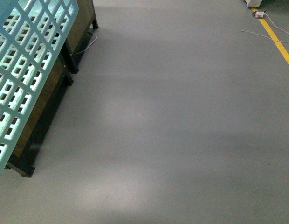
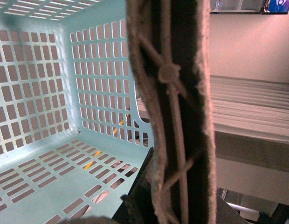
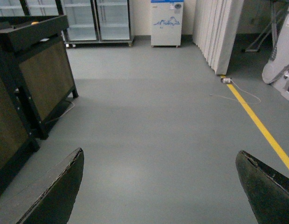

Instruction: Pick lemon and mango into basket

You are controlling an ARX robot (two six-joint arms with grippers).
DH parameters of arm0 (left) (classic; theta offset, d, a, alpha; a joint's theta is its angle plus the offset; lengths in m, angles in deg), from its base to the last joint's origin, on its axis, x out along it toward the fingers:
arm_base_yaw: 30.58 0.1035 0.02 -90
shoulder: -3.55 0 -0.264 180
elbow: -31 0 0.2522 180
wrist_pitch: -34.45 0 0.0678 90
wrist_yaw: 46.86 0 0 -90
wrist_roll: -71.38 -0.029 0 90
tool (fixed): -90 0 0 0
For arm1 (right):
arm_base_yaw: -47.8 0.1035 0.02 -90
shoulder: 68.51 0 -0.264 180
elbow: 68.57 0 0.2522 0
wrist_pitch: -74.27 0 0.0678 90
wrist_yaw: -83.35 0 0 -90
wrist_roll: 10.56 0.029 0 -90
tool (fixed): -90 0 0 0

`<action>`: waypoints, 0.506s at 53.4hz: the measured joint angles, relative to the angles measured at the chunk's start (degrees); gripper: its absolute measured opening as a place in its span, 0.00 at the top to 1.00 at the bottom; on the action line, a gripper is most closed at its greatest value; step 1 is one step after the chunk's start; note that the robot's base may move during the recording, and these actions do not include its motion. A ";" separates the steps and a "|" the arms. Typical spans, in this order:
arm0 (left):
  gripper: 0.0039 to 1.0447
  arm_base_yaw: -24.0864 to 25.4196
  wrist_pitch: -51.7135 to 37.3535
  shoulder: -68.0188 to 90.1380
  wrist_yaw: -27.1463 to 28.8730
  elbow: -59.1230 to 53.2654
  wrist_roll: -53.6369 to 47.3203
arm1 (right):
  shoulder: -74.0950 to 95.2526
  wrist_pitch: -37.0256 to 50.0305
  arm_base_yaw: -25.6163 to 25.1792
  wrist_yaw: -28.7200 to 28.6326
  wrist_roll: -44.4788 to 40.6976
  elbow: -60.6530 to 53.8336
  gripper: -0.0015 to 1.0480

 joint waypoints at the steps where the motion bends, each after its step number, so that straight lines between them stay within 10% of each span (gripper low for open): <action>1: 0.95 0.00 0.00 0.02 -0.02 0.00 0.00 | -0.02 0.00 0.00 -0.04 -0.04 0.00 0.08; 27: 0.95 0.00 0.00 0.00 -0.02 0.00 -0.02 | 0.00 0.00 0.00 -0.02 0.00 0.00 0.08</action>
